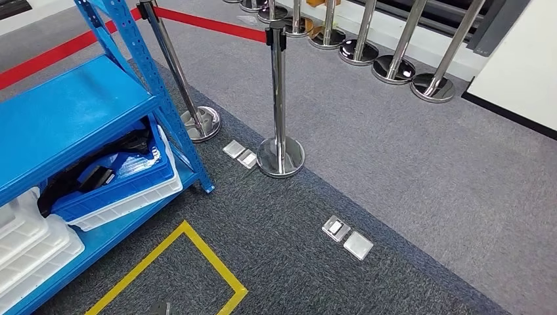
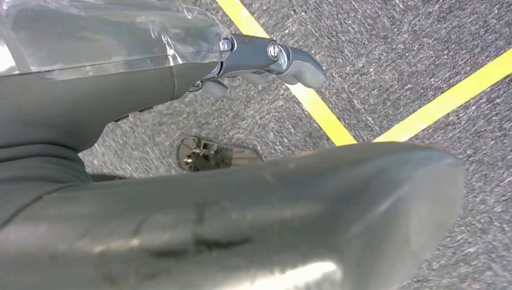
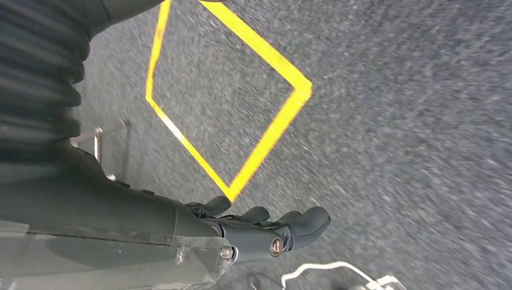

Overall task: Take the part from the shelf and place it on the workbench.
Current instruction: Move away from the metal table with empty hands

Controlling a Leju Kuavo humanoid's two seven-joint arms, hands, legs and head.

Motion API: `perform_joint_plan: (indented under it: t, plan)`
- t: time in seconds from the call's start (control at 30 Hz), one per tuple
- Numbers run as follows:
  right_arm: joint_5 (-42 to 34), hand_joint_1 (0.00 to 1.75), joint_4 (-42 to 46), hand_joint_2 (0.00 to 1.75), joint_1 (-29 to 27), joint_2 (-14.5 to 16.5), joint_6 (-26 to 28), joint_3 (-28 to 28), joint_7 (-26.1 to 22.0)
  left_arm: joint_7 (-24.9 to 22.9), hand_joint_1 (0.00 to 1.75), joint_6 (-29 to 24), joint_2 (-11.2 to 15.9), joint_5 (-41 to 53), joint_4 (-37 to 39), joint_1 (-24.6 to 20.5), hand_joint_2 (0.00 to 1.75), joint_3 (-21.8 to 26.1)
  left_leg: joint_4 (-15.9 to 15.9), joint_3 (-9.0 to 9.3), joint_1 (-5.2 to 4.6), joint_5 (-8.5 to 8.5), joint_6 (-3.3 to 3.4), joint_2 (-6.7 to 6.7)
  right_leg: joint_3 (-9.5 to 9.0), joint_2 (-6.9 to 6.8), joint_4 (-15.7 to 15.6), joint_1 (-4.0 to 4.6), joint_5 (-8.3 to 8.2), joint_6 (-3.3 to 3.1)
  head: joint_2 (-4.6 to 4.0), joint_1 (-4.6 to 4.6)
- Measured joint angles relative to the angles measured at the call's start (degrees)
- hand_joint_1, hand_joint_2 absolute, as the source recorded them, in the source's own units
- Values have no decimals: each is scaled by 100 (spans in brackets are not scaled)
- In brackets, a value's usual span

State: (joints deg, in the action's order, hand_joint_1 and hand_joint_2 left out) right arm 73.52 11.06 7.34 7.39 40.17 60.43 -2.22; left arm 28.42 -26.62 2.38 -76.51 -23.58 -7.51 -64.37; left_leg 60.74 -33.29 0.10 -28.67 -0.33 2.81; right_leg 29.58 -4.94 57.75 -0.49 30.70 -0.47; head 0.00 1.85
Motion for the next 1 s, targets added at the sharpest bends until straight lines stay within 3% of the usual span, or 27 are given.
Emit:
perform_joint_plan:
  t: [0.03, 0.1, 0.13, 0.17, 0.2, 0.27, 0.3, 0.33, 0.37, 0.4, 0.47, 0.5, 0.57, 0.63, 0.7, 0.77, 0.83, 0.87, 0.9, 0.93, 1.0]
  plan:
    - [8, 0, -1, 175, 6, -2, 0, 0, -1, 1, 0, 1, -2, 1, 0, -3, 0, -1, -165, 69, -26, 29, 33, 64, -17, -47, 2, 10, 18, 28, 0, -1]
    - [22, 0, -4, 175, 27, -3, 0, 0, -1, 1, 0, 2, -4, 5, 0, 4, 0, -2, -215, 62, -51, 18, 91, -6, -46, -136, -5, 19, 39, 83, 0, -26]
    - [26, 0, -4, 175, 38, -3, 0, 0, -2, 1, 0, 2, -4, 9, 0, 12, 0, -4, -239, 72, -39, 29, 116, -54, -65, -131, 2, 9, 65, 111, 0, -38]
    - [27, 0, -5, 175, 45, -3, 0, 0, -6, 1, 0, 3, -4, 17, 0, 14, 0, -6, -270, 86, -24, 44, 148, -105, -56, -41, 65, -2, 125, 139, 0, -52]
    - [27, 0, -5, 175, 45, -4, 0, 0, -11, 0, 0, 5, -4, 26, 0, 5, 0, -10, -302, 102, -6, 63, 184, -158, 16, 100, 245, -12, 248, 163, 0, -79]
    - [27, 0, -7, 175, 32, -4, 0, 0, -23, -2, 0, 15, -6, 42, 0, -18, 0, -28, -324, 112, 3, 78, 235, -270, 354, 396, 947, -29, 608, 194, 0, -155]
    - [27, 0, -7, 175, 19, -4, 0, 1, -27, -2, 0, 22, -8, 46, 0, -27, 0, -41, -320, 111, 1, 77, 248, -336, 562, 452, 1345, -30, 757, 205, 0, -189]
    - [27, 0, -7, 175, 5, -4, 0, 1, -31, -3, 0, 29, -10, 51, 0, -27, 0, -56, -315, 112, -1, 74, 252, -408, 714, 470, 1610, -30, 803, 213, 0, -212]
    - [27, 0, -7, 175, -5, -5, 0, 1, -37, -4, 0, 36, -12, 58, 0, -26, 0, -71, -305, 116, 0, 70, 251, -486, 774, 479, 1665, -32, 728, 216, 0, -231]
    - [28, 0, -7, 175, -9, -7, 0, 1, -44, -5, 0, 40, -13, 67, 0, -25, 0, -83, -293, 121, 4, 64, 245, -567, 720, 496, 1473, -37, 538, 213, 0, -247]
    - [31, 0, -7, 175, -6, -13, 0, 1, -61, -5, 0, 48, -16, 81, 0, -31, 0, -96, -252, 124, 13, 37, 206, -717, 420, 685, 700, -58, 93, 201, 0, -283]
    - [33, 0, -7, 175, -6, -15, 0, 0, -67, -5, 0, 49, -17, 85, 0, -37, 0, -99, -220, 109, 15, 21, 178, -788, 291, 810, 376, -70, -34, 188, 0, -298]
    - [34, 0, -7, 175, -7, -18, 0, 0, -77, -4, 0, 50, -18, 87, 0, -45, 0, -108, -186, 64, 22, 13, 115, -906, 199, 951, 134, -68, -65, 152, 0, -297]
    - [38, 0, -7, 175, -5, -20, 0, 1, -86, -3, 0, 50, -18, 89, 0, -37, 0, -114, -185, 38, 42, 20, 53, -992, 187, 828, 99, -58, -85, 83, 0, -281]
    - [45, 0, -5, 175, 2, -24, 1, 2, -99, 0, 0, 50, -18, 89, 0, -35, 0, -117, 9, -41, 36, -109, -5, -818, 163, 683, 48, -73, -112, 7, 0, -230]
    - [50, 0, -6, 175, -6, -27, 2, 2, -111, 3, 0, 50, -18, 89, 0, -53, 0, -118, 625, -323, 34, -444, -58, -501, 146, 525, 25, -73, -111, -39, 0, -132]
    - [45, 0, -6, 175, -24, -32, 1, 2, -113, 3, 0, 50, -18, 89, 0, -58, 0, -118, 1307, -662, 57, -704, -97, -367, 139, 352, 26, -61, -91, -55, 0, -79]
    - [42, 0, -6, 175, -28, -34, 0, 2, -113, 3, 0, 50, -18, 89, 0, -50, 0, -118, 1414, -718, 66, -690, -105, -345, 131, 273, 27, -58, -78, -54, 0, -67]
    - [39, 0, -6, 175, -28, -37, 0, 2, -112, 3, 0, 50, -18, 88, 0, -42, 0, -118, 1289, -653, 71, -565, -106, -324, 113, 200, 27, -58, -63, -47, 0, -50]
    - [38, 0, -7, 175, -26, -37, 0, 2, -112, 3, 0, 50, -18, 88, 0, -38, 0, -119, 950, -480, 72, -361, -96, -283, 85, 133, 27, -59, -44, -36, 0, -28]
    - [38, 0, -7, 175, -21, -37, 1, 2, -110, 3, 0, 50, -18, 88, 0, -44, 0, -120, 156, -95, 41, -39, -47, -40, 24, 17, 30, -45, 3, 8, 0, 20]
